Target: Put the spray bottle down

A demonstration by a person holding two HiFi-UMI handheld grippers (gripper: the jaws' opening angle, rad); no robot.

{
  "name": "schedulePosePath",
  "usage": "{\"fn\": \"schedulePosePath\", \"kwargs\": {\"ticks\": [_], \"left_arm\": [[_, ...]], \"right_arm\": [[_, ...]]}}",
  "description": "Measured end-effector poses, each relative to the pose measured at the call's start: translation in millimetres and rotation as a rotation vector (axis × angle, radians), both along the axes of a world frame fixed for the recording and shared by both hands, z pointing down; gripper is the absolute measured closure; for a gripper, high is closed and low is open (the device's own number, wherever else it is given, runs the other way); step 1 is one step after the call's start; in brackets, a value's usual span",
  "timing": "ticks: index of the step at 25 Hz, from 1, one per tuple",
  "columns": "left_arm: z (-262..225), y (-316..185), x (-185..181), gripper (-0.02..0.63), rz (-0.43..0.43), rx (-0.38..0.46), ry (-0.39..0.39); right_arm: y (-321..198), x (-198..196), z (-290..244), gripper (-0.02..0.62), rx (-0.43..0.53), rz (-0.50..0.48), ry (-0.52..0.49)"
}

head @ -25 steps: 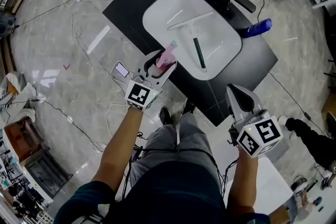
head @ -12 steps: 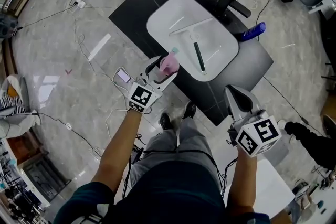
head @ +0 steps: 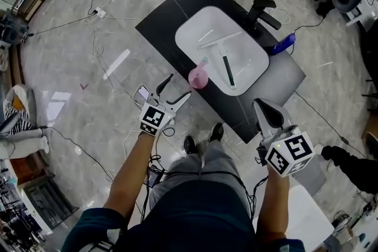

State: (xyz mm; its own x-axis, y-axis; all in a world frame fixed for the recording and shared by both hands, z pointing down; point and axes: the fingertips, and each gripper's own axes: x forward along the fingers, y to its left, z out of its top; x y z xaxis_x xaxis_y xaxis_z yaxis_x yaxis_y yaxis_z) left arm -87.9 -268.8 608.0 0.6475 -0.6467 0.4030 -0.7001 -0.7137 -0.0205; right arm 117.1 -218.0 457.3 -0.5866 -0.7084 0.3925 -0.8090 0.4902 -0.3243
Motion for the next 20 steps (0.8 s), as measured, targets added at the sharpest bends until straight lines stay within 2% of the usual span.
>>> {"fn": "schedulePosePath", "kwargs": {"ticks": [6, 7, 10, 13, 20], "left_arm": [[-45, 26, -38, 0.279, -0.009, 0.055, -0.039], [-54, 31, -44, 0.312, -0.009, 0.063, -0.042], [-87, 46, -60, 0.496, -0.023, 0.094, -0.019], [-120, 58, -72, 0.594, -0.052, 0.132, -0.001], [-183, 80, -90, 0.601, -0.088, 0.146, 0.067]], "right_arm": [[6, -10, -29, 0.581, 0.056, -0.011, -0.001], [8, -12, -35, 0.581, 0.066, -0.013, 0.000], [13, -18, -51, 0.581, 0.098, -0.023, 0.004], [22, -26, -67, 0.581, 0.136, -0.047, 0.026], [50, -40, -98, 0.586, 0.190, -0.105, 0.097]]}}
